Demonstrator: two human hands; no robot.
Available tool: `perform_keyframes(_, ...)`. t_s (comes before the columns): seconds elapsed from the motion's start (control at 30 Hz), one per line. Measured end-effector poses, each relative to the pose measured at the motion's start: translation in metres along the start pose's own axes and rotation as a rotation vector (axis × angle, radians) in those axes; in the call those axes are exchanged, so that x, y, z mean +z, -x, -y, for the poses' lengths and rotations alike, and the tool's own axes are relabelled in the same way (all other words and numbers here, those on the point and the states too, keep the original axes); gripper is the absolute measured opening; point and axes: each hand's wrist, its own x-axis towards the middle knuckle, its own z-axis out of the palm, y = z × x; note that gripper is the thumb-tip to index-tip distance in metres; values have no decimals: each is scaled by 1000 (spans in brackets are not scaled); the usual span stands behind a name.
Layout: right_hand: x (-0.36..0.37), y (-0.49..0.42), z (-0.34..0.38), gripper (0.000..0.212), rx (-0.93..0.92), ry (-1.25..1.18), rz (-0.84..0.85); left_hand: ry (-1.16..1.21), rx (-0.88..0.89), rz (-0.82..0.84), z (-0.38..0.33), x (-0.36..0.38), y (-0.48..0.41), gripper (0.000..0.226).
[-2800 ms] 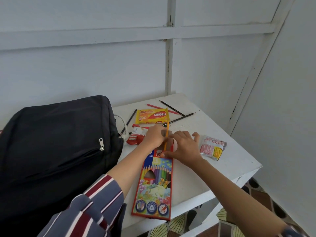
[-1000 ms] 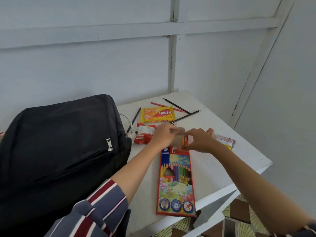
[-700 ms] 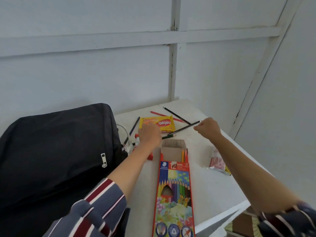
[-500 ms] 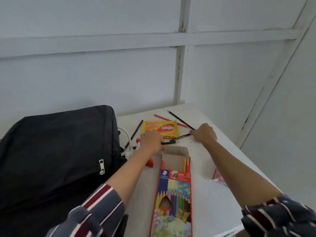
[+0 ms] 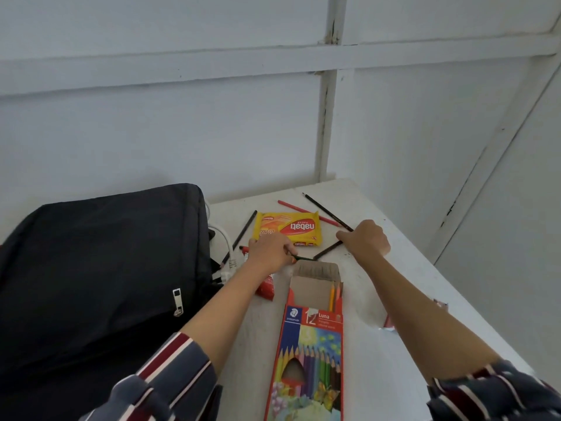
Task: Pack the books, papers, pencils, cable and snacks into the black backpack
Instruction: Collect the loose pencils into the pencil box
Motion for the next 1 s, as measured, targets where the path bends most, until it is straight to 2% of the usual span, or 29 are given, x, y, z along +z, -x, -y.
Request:
perform_keyframes(0.23, -6, 6, -3, 37, 3, 41, -4, -31, 37, -16, 0, 2, 2, 13)
perform_keyframes(0.4, -9, 5, 1, 28, -7, 60, 50, -17, 80, -40, -1, 0, 4, 13)
perform_keyframes(0.57, -10, 5, -9, 30, 29, -137, 47, 83, 118, -134, 0, 0, 5, 13)
perform_keyframes(0.7, -19, 5, -13, 16, 18, -441, 67, 196, 197, -265, -2, -2, 5, 14)
perform_keyframes(0.77, -25, 8, -15, 9, -34, -543, 87, 274, 264, -361, -6, -3, 6, 19)
perform_keyframes(0.87, -33, 19, -16, 26, -171, -643, 124, 402, 371, -441, -13, -8, 10, 29)
perform_keyframes(1.0, -41, 37, -15, 23, -306, -658, 212, 441, 482, -544, -22, -13, 15, 28)
